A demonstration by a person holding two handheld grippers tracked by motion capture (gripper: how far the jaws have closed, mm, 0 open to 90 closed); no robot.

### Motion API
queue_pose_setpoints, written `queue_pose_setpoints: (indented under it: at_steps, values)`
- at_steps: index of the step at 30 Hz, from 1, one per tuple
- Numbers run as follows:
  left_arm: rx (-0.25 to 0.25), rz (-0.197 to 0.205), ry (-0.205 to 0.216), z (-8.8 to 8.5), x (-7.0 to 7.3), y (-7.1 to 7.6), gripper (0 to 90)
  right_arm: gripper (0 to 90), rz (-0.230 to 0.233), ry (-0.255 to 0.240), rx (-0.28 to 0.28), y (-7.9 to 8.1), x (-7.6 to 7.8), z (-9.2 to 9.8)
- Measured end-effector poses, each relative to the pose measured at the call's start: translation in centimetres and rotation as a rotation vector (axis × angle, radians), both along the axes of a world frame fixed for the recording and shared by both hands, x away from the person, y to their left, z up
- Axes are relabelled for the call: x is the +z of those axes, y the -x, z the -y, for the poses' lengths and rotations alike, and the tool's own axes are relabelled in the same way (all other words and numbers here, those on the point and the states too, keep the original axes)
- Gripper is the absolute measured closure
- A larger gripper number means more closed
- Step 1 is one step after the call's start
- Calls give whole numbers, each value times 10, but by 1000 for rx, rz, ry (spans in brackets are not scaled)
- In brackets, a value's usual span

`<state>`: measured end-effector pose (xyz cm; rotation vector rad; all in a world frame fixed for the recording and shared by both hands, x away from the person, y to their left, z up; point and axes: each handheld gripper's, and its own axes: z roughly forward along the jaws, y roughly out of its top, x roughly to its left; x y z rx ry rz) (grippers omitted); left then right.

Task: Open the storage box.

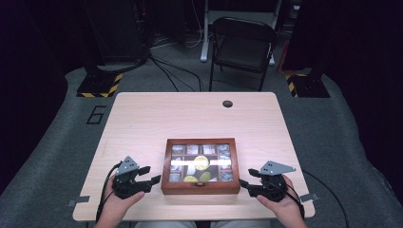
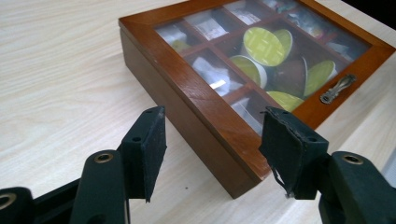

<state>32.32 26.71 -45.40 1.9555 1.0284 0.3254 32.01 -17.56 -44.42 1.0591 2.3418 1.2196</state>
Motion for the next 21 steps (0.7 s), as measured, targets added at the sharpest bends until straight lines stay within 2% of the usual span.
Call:
queue_pose_setpoints:
  at_steps: [12, 21]
  values:
    - [-18, -13, 14, 6, -8, 9, 410, 430, -21, 0, 25, 5, -9, -8]
    - [-18, -25, 22, 8, -14, 15, 374, 407, -32, 9, 55, 7, -18, -15]
